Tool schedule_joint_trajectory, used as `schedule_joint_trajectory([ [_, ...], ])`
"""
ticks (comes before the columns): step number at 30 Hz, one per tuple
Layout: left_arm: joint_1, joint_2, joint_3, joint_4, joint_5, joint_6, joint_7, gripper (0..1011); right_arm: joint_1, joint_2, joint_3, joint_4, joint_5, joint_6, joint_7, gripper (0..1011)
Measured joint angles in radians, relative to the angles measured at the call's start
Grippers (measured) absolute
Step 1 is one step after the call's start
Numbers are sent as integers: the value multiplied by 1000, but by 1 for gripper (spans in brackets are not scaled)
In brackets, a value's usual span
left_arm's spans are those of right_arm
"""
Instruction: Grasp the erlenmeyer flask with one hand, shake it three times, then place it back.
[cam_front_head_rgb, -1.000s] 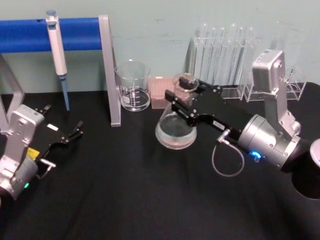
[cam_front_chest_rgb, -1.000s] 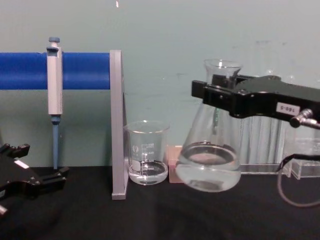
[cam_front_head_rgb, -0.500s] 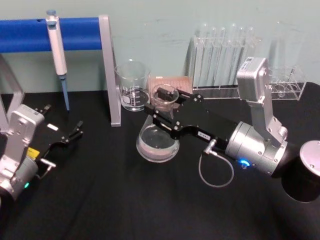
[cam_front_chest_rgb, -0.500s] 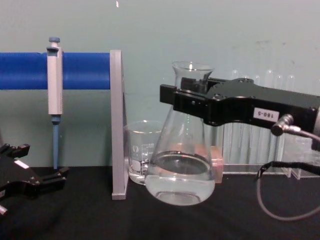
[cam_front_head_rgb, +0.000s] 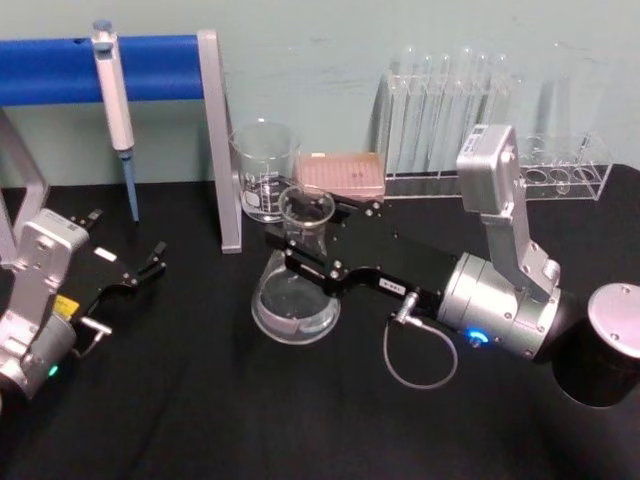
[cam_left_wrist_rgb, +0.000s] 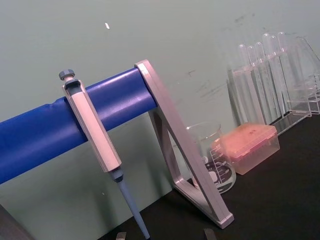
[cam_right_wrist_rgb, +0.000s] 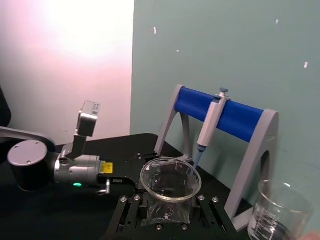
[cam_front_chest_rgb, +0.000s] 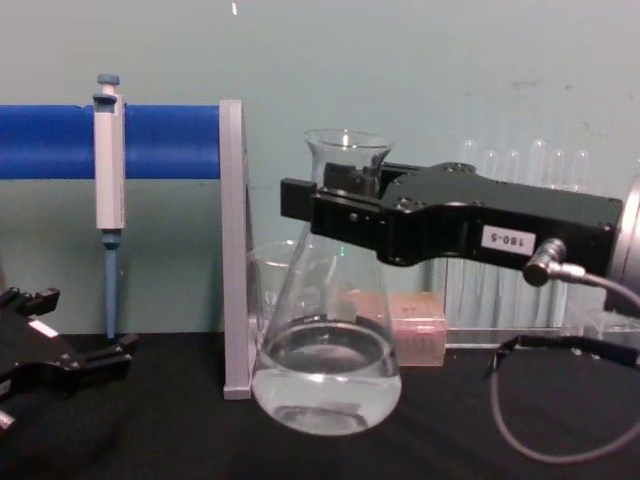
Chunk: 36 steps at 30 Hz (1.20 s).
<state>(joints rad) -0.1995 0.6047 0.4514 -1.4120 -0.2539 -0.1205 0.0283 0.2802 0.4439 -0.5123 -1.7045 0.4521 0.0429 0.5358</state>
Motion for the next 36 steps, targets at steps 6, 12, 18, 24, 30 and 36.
schedule_joint_trajectory([
  [6, 0, 0, 0, 0, 0, 0, 0, 1001, 10, 5, -8, 12, 4, -3, 1, 451],
  [12, 0, 0, 0, 0, 0, 0, 0, 1001, 18, 3, 2, 30, 3, -8, -24, 451],
  [18, 0, 0, 0, 0, 0, 0, 0, 1001, 21, -1, 21, 44, -5, -13, -53, 451],
  [24, 0, 0, 0, 0, 0, 0, 0, 1001, 18, -8, 53, 58, -26, -16, -97, 451],
  [30, 0, 0, 0, 0, 0, 0, 0, 1001, 10, -13, 81, 66, -43, -16, -129, 451],
  [36, 0, 0, 0, 0, 0, 0, 0, 1001, -5, -18, 119, 71, -65, -13, -165, 451],
])
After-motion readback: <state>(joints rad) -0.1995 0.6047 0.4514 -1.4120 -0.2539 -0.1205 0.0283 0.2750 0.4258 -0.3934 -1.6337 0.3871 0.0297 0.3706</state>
